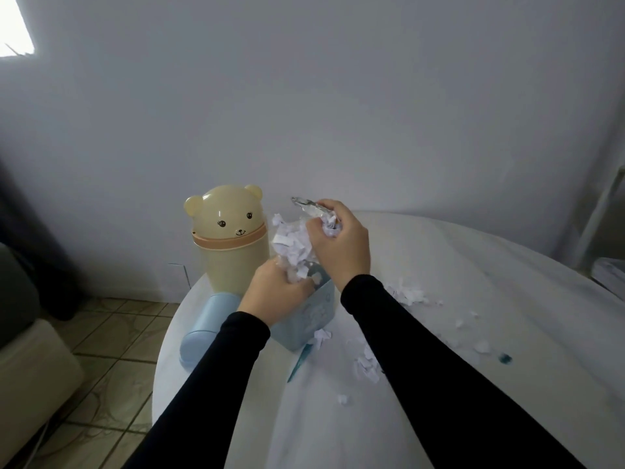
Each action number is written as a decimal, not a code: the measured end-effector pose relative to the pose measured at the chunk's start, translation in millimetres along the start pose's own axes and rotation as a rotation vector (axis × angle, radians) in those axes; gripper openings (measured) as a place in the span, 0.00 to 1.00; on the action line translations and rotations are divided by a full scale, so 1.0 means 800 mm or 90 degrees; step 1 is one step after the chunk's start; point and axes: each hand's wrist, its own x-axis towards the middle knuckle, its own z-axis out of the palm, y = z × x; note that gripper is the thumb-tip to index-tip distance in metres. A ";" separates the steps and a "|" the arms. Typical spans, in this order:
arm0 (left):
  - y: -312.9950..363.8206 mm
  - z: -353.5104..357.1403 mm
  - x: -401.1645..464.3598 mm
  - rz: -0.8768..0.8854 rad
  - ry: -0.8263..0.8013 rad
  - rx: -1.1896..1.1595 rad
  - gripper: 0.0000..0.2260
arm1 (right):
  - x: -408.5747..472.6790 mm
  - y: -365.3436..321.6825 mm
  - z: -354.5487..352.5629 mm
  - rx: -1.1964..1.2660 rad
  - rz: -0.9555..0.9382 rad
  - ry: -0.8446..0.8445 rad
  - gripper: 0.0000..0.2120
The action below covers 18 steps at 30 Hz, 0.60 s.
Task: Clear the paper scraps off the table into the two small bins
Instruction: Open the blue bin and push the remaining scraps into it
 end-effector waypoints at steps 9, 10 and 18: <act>-0.001 -0.006 -0.003 -0.024 0.008 -0.455 0.12 | -0.001 0.011 0.030 0.303 0.127 0.060 0.09; 0.002 -0.004 -0.002 -0.030 0.029 -0.517 0.10 | -0.004 0.015 0.031 0.291 0.135 0.052 0.09; -0.007 0.006 0.006 0.096 0.097 -0.368 0.25 | -0.016 0.038 0.023 0.077 0.065 -0.149 0.10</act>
